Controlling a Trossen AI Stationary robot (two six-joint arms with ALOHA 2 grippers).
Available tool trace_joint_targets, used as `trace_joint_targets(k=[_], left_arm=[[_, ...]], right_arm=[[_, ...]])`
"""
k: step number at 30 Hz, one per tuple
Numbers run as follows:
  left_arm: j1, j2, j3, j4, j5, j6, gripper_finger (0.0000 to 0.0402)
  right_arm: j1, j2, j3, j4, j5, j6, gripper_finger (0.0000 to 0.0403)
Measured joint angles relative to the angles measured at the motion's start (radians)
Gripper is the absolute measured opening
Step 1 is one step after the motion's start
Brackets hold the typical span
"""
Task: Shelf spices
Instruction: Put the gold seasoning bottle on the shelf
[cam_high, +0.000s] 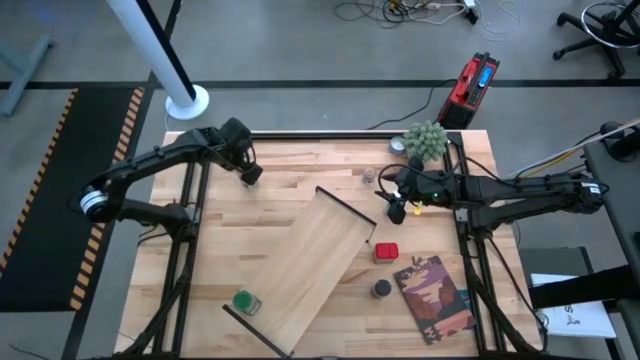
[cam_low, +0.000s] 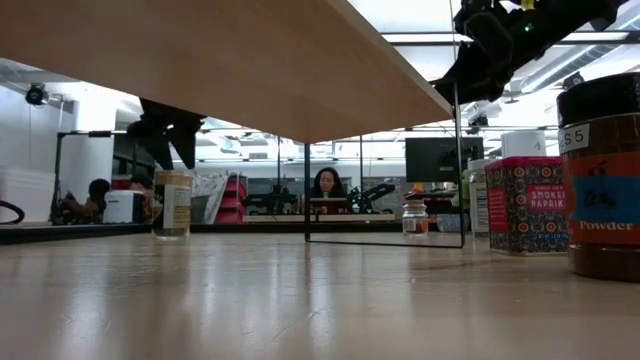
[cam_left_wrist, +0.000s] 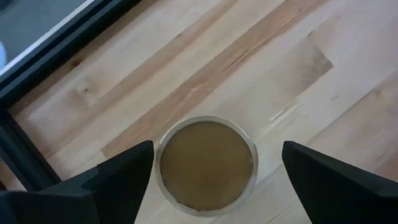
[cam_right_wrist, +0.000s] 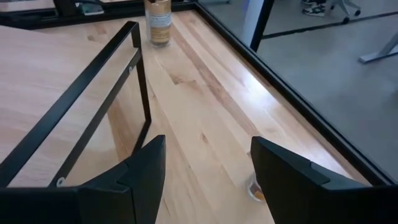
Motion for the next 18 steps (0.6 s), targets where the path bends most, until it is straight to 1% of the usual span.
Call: trace_joint_targets(k=[3, 7, 12, 18], left_arm=[[0.0, 0.026, 0.001, -0.005, -0.001, 0.002, 0.0352], [0.0, 0.062, -0.001, -0.008, -0.002, 0.006, 0.035], [0.0, 0.1, -0.004, -0.02, -0.001, 0.006, 0.0339], [-0.001, 0.112, -0.005, -0.02, -0.001, 0.006, 0.0317]], right_arm=[[0.0, 0.0, 0.0, 0.004, -0.001, 0.001, 0.0213], [0.0, 0.0, 0.0, 0.006, -0.002, 0.001, 0.0213], [0.0, 0.0, 0.0, 0.006, -0.005, 0.0, 0.0213], [0.0, 0.0, 0.0, 0.005, -0.007, 0.0, 0.0213]])
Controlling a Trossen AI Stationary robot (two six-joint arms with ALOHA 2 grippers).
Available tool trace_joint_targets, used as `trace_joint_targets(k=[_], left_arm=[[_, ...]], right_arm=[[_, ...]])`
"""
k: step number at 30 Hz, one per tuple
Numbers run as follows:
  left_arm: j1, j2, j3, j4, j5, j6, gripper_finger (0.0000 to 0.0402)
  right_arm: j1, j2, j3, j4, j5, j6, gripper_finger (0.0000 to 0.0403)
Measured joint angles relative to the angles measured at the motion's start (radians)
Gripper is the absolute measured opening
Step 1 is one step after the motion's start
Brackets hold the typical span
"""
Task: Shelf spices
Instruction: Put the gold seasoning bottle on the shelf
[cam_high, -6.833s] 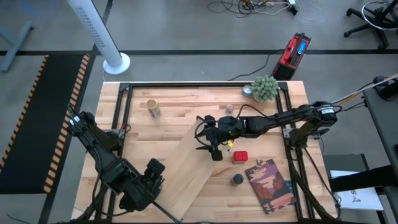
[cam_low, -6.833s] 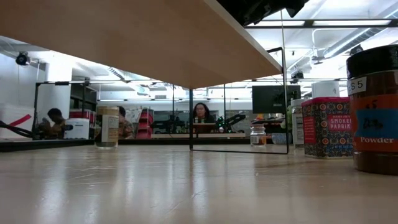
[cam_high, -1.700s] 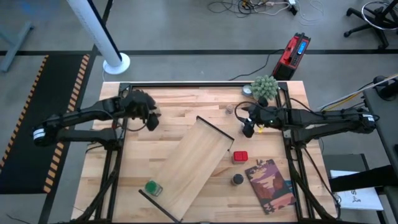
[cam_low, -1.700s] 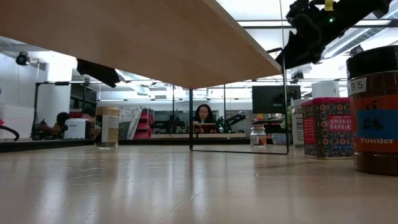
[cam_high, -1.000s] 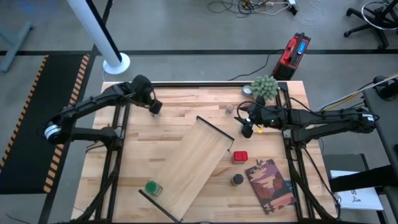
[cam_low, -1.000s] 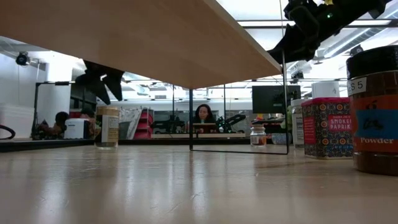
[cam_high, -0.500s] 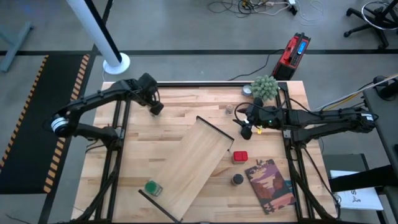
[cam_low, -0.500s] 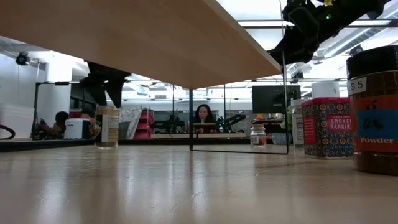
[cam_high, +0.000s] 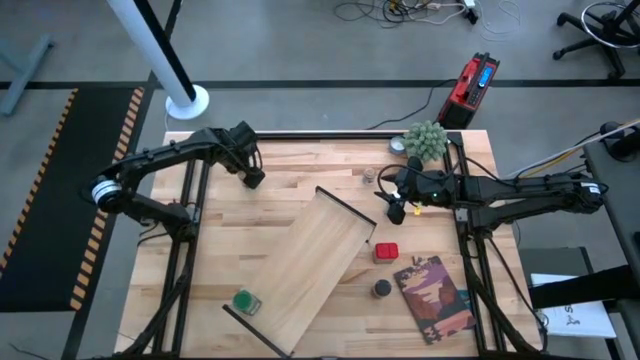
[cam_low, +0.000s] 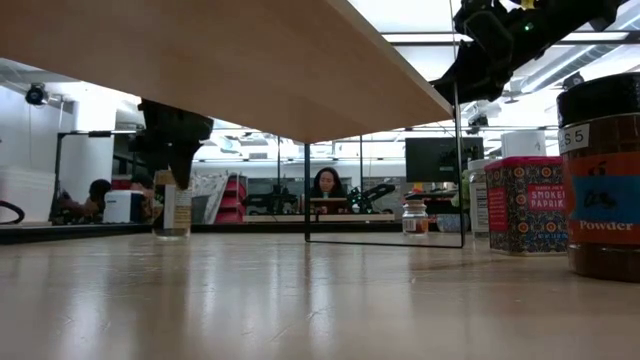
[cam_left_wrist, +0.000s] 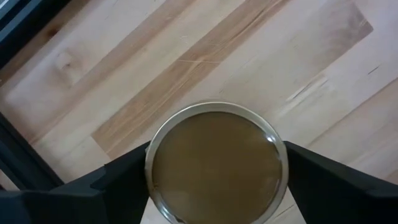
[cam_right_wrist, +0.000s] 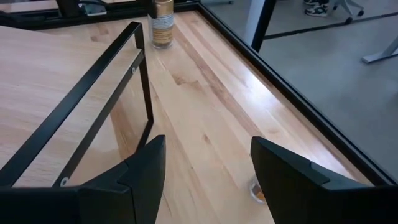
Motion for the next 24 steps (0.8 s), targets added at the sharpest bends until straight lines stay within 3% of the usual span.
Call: trace_joint_targets(k=[10, 24], left_arm=[[-0.002, -0.002, 0.0, -0.011, 0.064, -0.001, 0.0269], [-0.013, -0.057, 0.056, -0.106, 0.085, 0.044, 0.0266]], right_arm=[[0.0, 0.0, 0.0, 0.0, -0.001, 0.001, 0.0213], [0.0, 0.0, 0.0, 0.001, -0.001, 0.001, 0.0213]])
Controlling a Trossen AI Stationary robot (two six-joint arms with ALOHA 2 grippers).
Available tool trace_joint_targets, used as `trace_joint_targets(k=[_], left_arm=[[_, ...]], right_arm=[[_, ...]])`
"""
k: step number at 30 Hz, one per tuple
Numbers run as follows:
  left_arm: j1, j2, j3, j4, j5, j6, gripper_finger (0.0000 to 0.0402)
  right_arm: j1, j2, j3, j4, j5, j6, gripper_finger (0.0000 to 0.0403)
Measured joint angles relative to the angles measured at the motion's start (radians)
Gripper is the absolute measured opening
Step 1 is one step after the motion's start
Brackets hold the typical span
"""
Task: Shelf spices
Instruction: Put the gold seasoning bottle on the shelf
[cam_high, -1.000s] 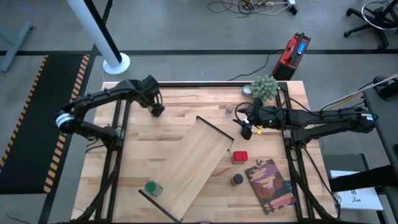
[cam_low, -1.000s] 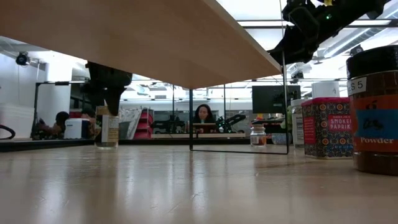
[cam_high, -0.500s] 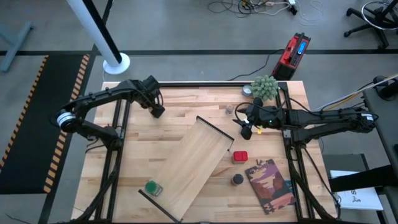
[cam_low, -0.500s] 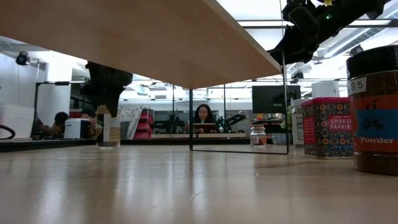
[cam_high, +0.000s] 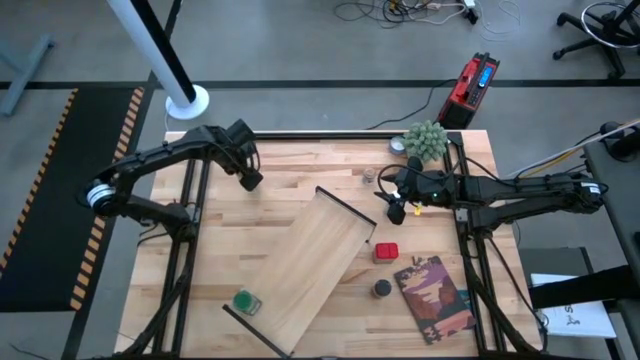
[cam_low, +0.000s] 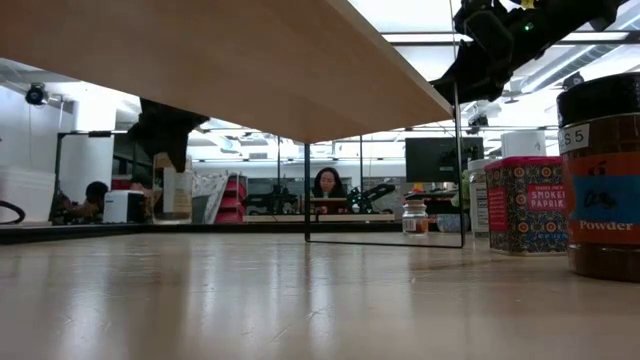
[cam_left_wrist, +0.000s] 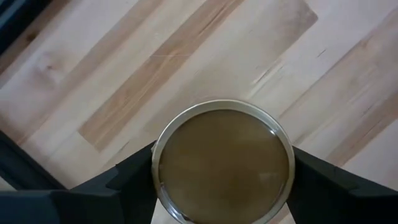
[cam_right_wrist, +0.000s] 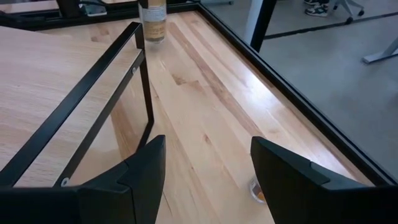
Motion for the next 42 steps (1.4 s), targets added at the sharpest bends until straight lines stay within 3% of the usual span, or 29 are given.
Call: trace_joint_targets(k=[10, 19, 30, 42], left_arm=[[-0.027, -0.037, 0.1, -0.077, 0.07, 0.0, 0.0264], [-0.143, -0.073, 0.279, -0.194, 0.145, 0.0, 0.0271], [-0.417, -0.066, 0.525, -0.252, 0.149, -0.116, 0.0272], [-0.735, 0.006, 0.56, -0.203, 0.142, -0.265, 0.0271]], right_arm=[[0.0, 0.0, 0.0, 0.001, -0.001, 0.0, 0.0213], [0.0, 0.0, 0.0, 0.015, -0.015, 0.0, 0.0213], [0.0, 0.0, 0.0, 0.014, -0.015, -0.011, 0.0213], [0.0, 0.0, 0.0, 0.014, -0.015, -0.007, 0.0213]])
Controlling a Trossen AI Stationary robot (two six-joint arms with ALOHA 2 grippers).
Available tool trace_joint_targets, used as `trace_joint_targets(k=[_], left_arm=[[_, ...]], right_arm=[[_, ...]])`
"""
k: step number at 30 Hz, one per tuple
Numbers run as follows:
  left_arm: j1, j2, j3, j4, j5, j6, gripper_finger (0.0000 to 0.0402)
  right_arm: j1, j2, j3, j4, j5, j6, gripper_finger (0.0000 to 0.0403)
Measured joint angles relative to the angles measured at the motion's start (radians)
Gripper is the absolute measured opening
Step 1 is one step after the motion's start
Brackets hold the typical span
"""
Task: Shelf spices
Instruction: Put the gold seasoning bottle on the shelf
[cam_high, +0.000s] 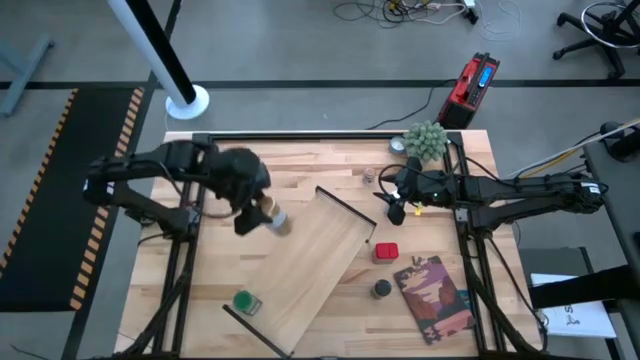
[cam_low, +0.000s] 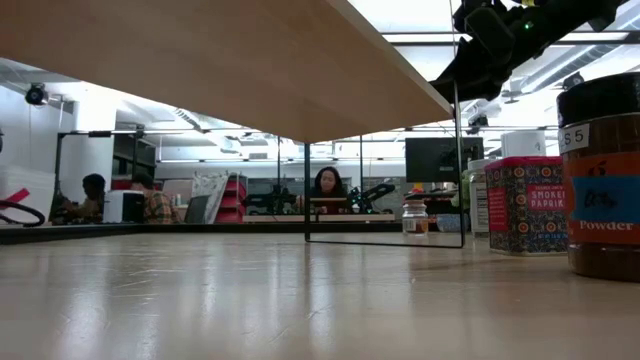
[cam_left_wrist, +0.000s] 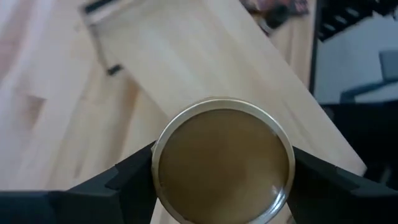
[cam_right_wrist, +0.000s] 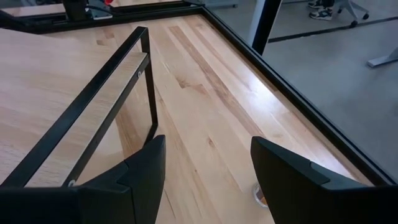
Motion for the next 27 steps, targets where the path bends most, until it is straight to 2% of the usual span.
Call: trace_joint_targets(k=[10, 21, 27], left_arm=[[-0.201, 0.091, 0.025, 0.106, 0.0, -0.009, 0.0272], [-0.365, 0.243, 0.224, 0.099, 0.0, 0.066, 0.0273], [-0.426, 0.343, 0.35, 0.023, -0.026, 0.066, 0.0267]], right_arm=[[0.0, 0.0, 0.0, 0.001, 0.0, 0.01, 0.0213], [0.0, 0.0, 0.0, 0.0, 0.0, 0.015, 0.0213], [0.0, 0.0, 0.0, -0.004, -0.001, 0.016, 0.0213]])
